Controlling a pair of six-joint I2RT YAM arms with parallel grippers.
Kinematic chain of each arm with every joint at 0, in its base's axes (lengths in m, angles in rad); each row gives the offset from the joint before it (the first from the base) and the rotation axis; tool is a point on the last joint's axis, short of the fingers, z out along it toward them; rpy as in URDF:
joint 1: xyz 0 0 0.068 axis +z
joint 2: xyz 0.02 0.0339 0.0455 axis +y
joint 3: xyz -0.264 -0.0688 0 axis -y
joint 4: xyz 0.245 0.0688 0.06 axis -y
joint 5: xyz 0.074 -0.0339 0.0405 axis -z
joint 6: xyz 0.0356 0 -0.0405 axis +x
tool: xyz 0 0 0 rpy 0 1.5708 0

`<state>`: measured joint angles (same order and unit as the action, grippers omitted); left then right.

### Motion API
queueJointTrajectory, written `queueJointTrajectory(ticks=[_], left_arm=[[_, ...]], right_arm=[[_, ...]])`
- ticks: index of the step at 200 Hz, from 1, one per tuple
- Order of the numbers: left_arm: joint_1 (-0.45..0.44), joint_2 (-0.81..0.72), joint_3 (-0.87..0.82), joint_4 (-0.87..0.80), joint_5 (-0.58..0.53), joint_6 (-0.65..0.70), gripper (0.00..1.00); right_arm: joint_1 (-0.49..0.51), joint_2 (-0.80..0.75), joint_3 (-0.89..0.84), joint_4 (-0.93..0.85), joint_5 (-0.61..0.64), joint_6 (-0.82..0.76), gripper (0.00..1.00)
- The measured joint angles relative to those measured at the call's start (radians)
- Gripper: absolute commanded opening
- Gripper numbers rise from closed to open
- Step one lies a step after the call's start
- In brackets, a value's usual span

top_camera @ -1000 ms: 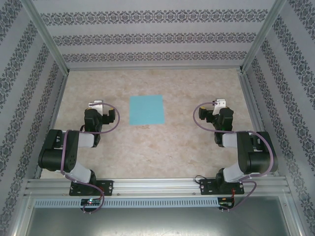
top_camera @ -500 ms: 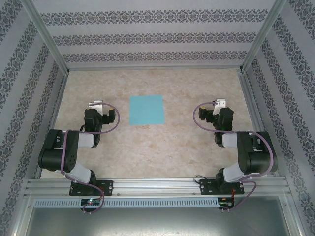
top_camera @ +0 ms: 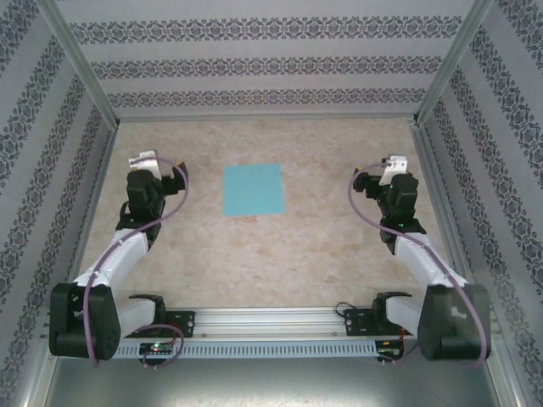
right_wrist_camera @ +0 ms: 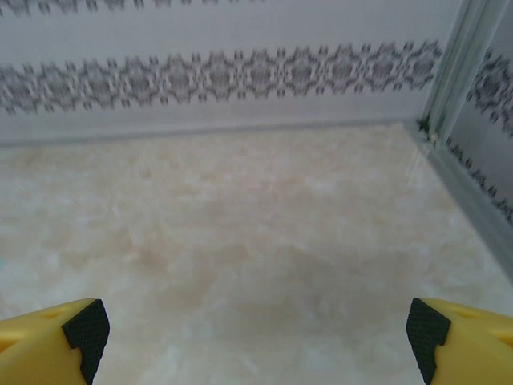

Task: Fold a paper plane with a square sheet of paper (fold left side to right side)
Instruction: Move the square sheet of paper to the center of the table.

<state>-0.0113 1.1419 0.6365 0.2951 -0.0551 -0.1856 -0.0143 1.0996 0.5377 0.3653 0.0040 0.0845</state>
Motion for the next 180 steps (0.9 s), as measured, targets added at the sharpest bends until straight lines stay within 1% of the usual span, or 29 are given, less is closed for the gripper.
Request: queueJointTrajectory(ticks=[26, 44, 63, 81, 96, 111, 130, 148, 180], left_arm=[[-0.021, 0.006, 0.133, -0.193, 0.050, -0.092, 1.00], [-0.096, 0.070, 0.220, -0.337, 0.075, -0.123, 1.00], [-0.222, 0.191, 0.321, -0.463, 0.093, -0.140, 1.00], [-0.333, 0.330, 0.412, -0.540, 0.119, -0.157, 1.00], [-0.400, 0.451, 0.499, -0.600, 0.133, -0.162, 1.00], [-0.449, 0.583, 0.607, -0.645, 0.138, -0.162, 1.00], [-0.486, 0.752, 0.754, -0.693, 0.138, -0.160, 1.00], [-0.500, 0.883, 0.874, -0.737, 0.133, -0.159, 1.00], [-0.500, 1.033, 1.024, -0.813, 0.114, -0.158, 1.00]], right_arm=[[0.037, -0.099, 0.104, -0.212, 0.003, 0.055, 0.98], [0.090, -0.120, 0.162, -0.360, 0.007, 0.093, 0.98], [0.148, -0.119, 0.194, -0.483, 0.010, 0.121, 0.98], [0.196, -0.107, 0.200, -0.565, 0.018, 0.136, 0.98], [0.223, -0.095, 0.200, -0.613, 0.032, 0.149, 0.98], [0.241, -0.087, 0.200, -0.642, 0.044, 0.156, 0.98], [0.255, -0.078, 0.200, -0.662, 0.060, 0.159, 0.98], [0.261, -0.077, 0.200, -0.676, 0.066, 0.169, 0.98], [0.268, -0.079, 0.200, -0.679, 0.071, 0.180, 0.98]])
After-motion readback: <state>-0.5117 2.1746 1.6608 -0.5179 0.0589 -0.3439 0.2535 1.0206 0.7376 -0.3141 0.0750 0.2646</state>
